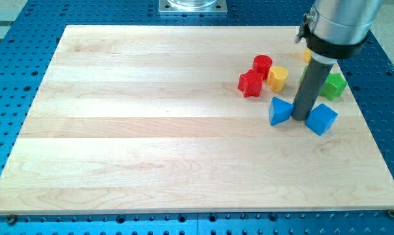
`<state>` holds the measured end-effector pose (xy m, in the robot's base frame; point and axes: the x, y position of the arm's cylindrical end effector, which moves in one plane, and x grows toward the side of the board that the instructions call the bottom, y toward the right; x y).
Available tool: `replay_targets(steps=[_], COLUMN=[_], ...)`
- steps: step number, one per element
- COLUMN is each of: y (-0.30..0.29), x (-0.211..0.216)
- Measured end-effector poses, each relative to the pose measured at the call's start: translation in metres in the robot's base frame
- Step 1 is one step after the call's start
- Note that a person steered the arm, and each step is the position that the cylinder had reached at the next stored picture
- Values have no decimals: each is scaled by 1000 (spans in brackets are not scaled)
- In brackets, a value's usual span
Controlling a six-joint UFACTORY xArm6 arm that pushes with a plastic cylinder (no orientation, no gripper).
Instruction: Move the blue triangle to the bottom of the red star
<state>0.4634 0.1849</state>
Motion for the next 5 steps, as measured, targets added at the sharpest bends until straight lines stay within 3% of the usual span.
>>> replay_targets(steps=[3, 5], y=[-51, -78], x=[52, 50])
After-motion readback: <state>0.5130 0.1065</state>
